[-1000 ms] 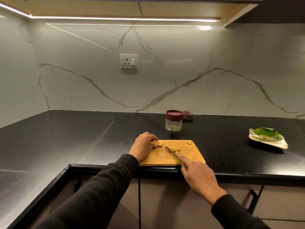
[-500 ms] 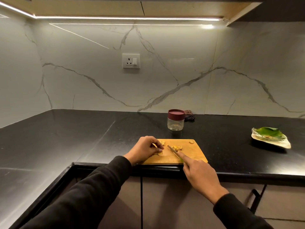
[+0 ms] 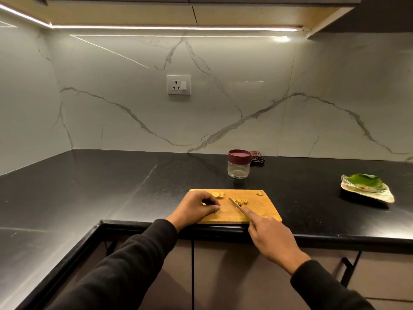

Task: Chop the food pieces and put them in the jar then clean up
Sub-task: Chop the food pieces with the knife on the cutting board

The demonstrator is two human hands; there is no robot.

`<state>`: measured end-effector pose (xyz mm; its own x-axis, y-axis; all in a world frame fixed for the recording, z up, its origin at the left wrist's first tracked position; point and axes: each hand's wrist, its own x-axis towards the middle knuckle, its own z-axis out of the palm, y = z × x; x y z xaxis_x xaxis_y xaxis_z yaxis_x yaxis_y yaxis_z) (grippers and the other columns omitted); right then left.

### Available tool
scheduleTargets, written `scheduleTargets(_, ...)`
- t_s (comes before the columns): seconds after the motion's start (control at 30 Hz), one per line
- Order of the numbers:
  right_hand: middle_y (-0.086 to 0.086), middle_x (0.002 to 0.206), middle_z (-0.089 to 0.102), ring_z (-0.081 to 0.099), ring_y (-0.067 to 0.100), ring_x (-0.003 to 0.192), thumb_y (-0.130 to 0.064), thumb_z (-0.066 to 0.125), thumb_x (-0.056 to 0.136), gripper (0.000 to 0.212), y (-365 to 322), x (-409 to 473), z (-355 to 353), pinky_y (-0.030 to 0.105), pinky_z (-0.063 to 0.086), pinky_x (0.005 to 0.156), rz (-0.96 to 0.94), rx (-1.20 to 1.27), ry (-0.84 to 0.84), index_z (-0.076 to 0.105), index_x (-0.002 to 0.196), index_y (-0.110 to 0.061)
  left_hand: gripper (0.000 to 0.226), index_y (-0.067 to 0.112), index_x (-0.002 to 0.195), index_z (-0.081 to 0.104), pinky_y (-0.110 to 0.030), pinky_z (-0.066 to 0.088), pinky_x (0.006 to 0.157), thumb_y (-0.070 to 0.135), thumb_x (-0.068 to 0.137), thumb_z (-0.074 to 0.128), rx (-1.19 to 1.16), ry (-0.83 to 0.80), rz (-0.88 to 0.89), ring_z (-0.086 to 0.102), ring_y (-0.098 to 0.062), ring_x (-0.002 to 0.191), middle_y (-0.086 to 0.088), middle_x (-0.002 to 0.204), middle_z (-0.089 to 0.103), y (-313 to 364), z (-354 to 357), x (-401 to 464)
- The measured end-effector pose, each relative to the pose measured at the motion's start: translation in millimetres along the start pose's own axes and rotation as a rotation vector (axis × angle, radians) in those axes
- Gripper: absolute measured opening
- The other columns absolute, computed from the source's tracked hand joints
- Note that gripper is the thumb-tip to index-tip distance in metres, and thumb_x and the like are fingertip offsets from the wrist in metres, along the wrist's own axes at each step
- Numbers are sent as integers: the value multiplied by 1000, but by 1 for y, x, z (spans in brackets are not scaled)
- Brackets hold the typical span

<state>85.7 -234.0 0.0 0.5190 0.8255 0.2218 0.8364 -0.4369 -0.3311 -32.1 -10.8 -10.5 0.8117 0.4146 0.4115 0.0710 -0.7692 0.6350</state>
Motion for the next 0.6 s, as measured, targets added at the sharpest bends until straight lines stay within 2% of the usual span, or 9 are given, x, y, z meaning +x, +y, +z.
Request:
scheduleTargets(0.17,-8,77,58,56,7,67,-36,36,107,56,-14,-8,1,20,41,57,-36,44,-16,13,158,-42,17,15,101,77,-18,54,82,18,85,79,-33,-19,25,66,-4,93,7,99,71,-1,-3,-6)
scheduleTargets(0.3,-8,80,59,58,8,69,-36,34,107,58,-25,-14,4,23,45,61,-53,33,-52,9,159,-38,10,17,94,78,-18,55,79,19,84,79,31,-9,63,67,-5,89,8,93,72,0,-3,-4)
scheduleTargets(0.4,-8,83,59,58,8,73,-37,34,108,58,-27,-15,4,24,47,65,-44,21,-88,7,160,-38,8,19,93,78,-16,54,78,22,86,78,146,-72,120,66,-4,90,10,97,71,6,-8,1)
scheduleTargets(0.6,-6,87,59,58,9,77,-35,34,108,57,-31,-12,1,27,50,69,-58,-1,-98,9,160,-38,10,23,99,78,-20,53,86,24,89,75,457,-244,173,62,-2,88,10,102,70,22,-20,19)
